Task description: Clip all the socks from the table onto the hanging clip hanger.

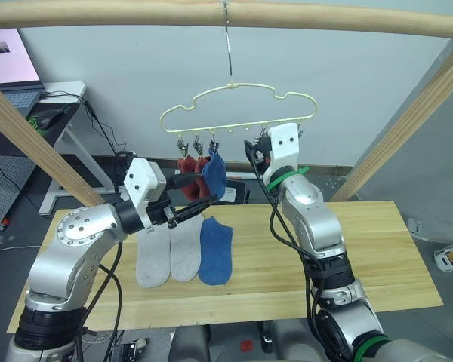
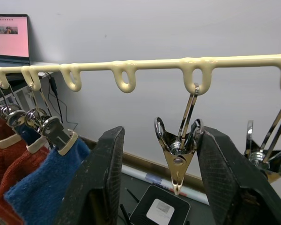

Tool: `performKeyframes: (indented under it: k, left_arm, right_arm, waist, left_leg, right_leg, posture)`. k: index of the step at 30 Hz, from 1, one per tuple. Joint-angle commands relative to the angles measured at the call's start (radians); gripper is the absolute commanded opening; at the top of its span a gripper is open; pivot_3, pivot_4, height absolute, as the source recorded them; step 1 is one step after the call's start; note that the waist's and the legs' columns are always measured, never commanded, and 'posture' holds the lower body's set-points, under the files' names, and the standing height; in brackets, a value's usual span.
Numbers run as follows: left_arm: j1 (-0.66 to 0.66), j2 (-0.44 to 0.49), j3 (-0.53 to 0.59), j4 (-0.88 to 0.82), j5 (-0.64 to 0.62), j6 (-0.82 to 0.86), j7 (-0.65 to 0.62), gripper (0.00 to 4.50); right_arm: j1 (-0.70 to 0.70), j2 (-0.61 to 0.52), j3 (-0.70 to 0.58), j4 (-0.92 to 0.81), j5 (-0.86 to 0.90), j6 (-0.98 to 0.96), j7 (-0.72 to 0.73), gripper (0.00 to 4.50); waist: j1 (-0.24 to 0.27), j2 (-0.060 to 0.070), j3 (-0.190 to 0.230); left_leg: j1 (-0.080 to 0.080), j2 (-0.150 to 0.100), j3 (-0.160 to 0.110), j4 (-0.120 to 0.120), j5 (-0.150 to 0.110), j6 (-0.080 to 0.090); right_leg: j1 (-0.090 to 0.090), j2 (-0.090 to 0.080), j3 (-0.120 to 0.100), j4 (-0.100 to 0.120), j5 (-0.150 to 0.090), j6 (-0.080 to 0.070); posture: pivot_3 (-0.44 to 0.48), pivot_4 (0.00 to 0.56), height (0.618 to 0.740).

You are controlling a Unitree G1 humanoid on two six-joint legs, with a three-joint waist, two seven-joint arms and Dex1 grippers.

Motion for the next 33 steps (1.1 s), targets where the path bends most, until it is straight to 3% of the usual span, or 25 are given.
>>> performKeyframes:
  k: [1, 2, 5, 9, 11, 17, 20, 25, 33]
  left_arm:
    - [0.004, -0.002, 0.014, -0.009, 0.003, -0.027, -0.004, 3.04]
    - [0.006, -0.002, 0.015, -0.009, 0.003, -0.028, -0.003, 3.04]
    - [0.013, -0.002, 0.018, -0.007, 0.003, -0.031, -0.001, 3.04]
    - [0.023, -0.002, 0.02, -0.007, 0.001, -0.033, 0.004, 3.04]
    - [0.031, -0.003, 0.024, -0.008, 0.001, -0.029, 0.013, 3.04]
    - [0.089, -0.014, 0.056, -0.006, 0.013, -0.02, 0.075, 3.04]
    - [0.127, -0.066, 0.106, 0.04, 0.076, -0.028, 0.219, 3.04]
    - [0.209, -0.159, 0.145, 0.127, 0.189, -0.026, 0.406, 4.41]
    - [0.185, -0.215, 0.112, 0.349, 0.268, 0.036, 0.509, 4.46]
  right_arm:
    - [-0.029, 0.01, -0.012, -0.011, 0.018, -0.038, -0.008, 2.36]
    - [-0.031, 0.01, -0.012, -0.008, 0.019, -0.041, -0.008, 2.36]
    - [-0.034, 0.011, -0.013, -0.001, 0.019, -0.05, -0.009, 1.76]
    - [-0.035, 0.011, -0.014, 0.004, 0.019, -0.058, -0.01, 0.39]
    - [-0.035, 0.011, -0.013, 0.005, 0.018, -0.06, -0.011, 0.01]
    - [-0.033, 0.01, -0.015, -0.002, 0.019, -0.058, -0.01, 0.01]
    - [-0.032, 0.008, -0.016, -0.009, 0.02, -0.054, -0.008, 0.01]
    - [-0.029, 0.006, -0.016, -0.024, 0.021, -0.042, -0.002, 0.0]
    - [-0.022, 0.001, -0.007, -0.05, 0.025, -0.009, 0.017, 0.0]
  waist:
    - [0.0, 0.0, 0.0]
    - [0.0, 0.0, 0.0]
    - [0.0, 0.0, 0.0]
    - [0.0, 0.0, 0.0]
    - [0.0, 0.0, 0.0]
    - [-0.001, 0.0, 0.0]
    - [0.0, 0.0, 0.0]
    - [0.0, 0.0, -0.001]
    - [0.003, 0.0, 0.0]
  left_leg:
    - [0.0, 0.0, 0.0, 0.0, 0.0, 0.0]
    - [0.0, 0.0, 0.0, 0.0, 0.0, 0.0]
    - [0.0, 0.0, 0.0, 0.0, 0.0, 0.0]
    - [0.0, 0.0, 0.0, 0.0, 0.0, 0.0]
    - [0.0, 0.0, 0.0, 0.0, 0.0, 0.0]
    - [0.0, 0.0, 0.0, 0.0, 0.0, 0.0]
    - [0.0, 0.0, 0.0, 0.0, 0.0, 0.0]
    - [0.001, 0.0, 0.0, 0.0, 0.0, 0.0]
    - [0.001, 0.0, 0.0, 0.0, 0.001, 0.001]
  right_leg:
    - [0.0, 0.0, 0.0, 0.0, 0.0, 0.0]
    - [0.0, 0.0, 0.0, 0.0, 0.0, 0.0]
    - [0.0, 0.0, 0.0, 0.0, 0.0, 0.0]
    - [0.0, 0.0, 0.0, 0.0, 0.0, 0.0]
    - [0.0, 0.0, 0.0, 0.0, 0.0, 0.0]
    - [0.0, 0.0, 0.0, 0.0, 0.0, 0.0]
    - [0.0, 0.0, 0.0, 0.0, 0.0, 0.0]
    - [0.0, 0.0, 0.0, 0.001, 0.0, -0.001]
    - [0.001, -0.001, 0.0, 0.001, 0.001, -0.002]
  posture:
    - [-0.07, 0.165, 0.74]
    - [-0.07, 0.165, 0.74]
    - [-0.069, 0.166, 0.74]
    - [-0.07, 0.167, 0.74]
    - [-0.071, 0.167, 0.74]
    - [-0.074, 0.169, 0.74]
    - [-0.074, 0.173, 0.74]
    - [-0.071, 0.184, 0.74]
    - [-0.071, 0.213, 0.74]
